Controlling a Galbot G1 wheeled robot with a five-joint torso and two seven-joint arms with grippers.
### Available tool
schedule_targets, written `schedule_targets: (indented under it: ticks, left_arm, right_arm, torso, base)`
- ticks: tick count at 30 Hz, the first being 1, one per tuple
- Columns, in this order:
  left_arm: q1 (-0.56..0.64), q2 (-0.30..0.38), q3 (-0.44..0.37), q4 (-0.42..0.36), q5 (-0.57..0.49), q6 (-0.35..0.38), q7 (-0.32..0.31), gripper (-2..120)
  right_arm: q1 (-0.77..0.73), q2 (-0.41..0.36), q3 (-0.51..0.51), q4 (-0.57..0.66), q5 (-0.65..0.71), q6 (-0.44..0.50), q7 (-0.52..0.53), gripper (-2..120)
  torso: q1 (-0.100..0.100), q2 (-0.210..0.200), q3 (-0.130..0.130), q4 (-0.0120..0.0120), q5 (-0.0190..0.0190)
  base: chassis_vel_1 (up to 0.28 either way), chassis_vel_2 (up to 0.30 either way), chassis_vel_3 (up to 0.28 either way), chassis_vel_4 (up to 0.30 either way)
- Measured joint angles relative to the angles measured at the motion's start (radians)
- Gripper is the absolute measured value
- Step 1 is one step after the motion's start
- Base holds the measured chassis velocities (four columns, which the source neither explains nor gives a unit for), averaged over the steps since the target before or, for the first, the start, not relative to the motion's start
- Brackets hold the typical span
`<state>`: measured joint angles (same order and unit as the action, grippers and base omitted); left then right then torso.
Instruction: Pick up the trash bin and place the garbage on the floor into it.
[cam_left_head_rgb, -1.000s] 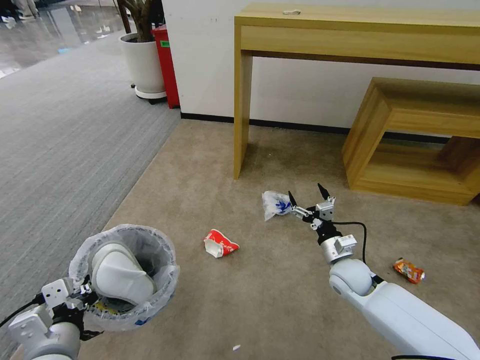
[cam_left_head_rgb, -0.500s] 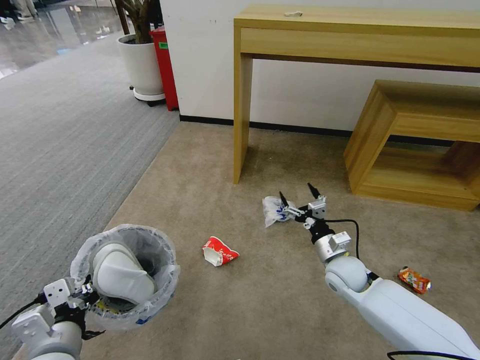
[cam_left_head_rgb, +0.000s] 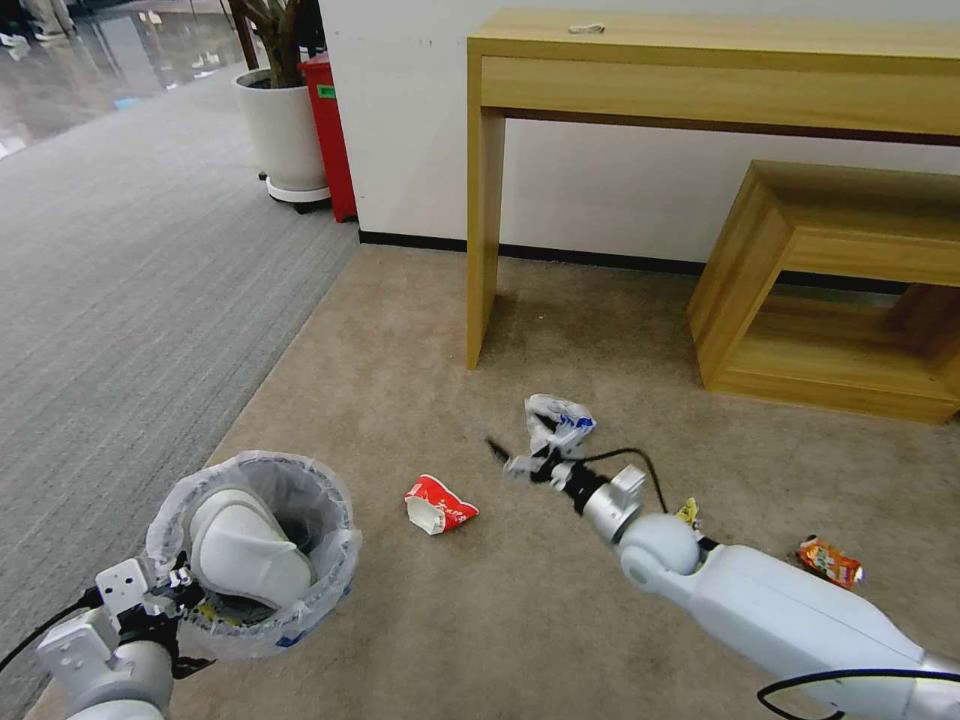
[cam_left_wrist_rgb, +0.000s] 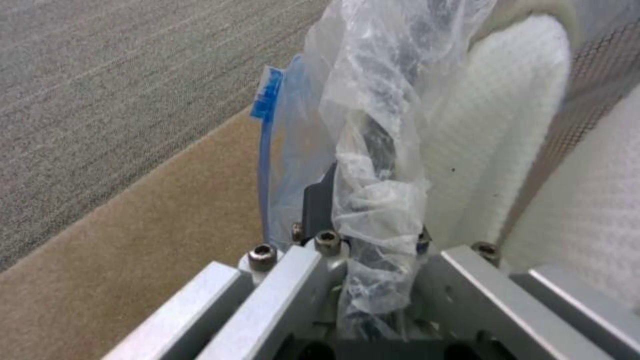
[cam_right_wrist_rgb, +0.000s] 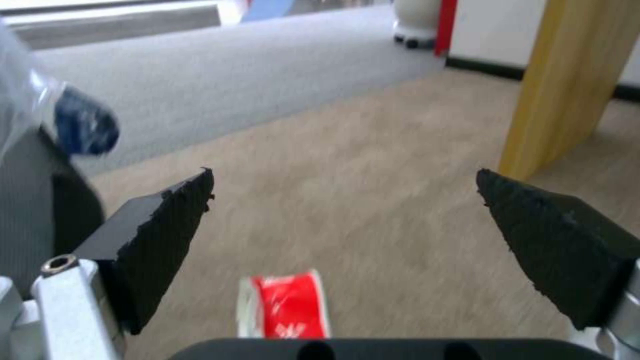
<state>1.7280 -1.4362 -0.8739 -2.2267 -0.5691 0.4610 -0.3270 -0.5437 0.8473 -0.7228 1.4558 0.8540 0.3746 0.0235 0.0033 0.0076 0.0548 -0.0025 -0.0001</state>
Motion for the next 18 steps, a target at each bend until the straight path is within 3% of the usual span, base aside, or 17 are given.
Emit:
schedule_targets:
  ticks: [18]
  left_arm:
    - [-0.015, -0.014, 0.016, 0.002, 0.007, -0.002, 0.000, 0]
  right_arm:
    - [0.033, 0.057, -0.172, -0.124, -0.022, 0.029, -0.056, 100]
  torso:
    - [0.000, 0.000, 0.000, 0.0000, 0.0000]
  base:
    - [0.000, 0.000, 0.000, 0.000]
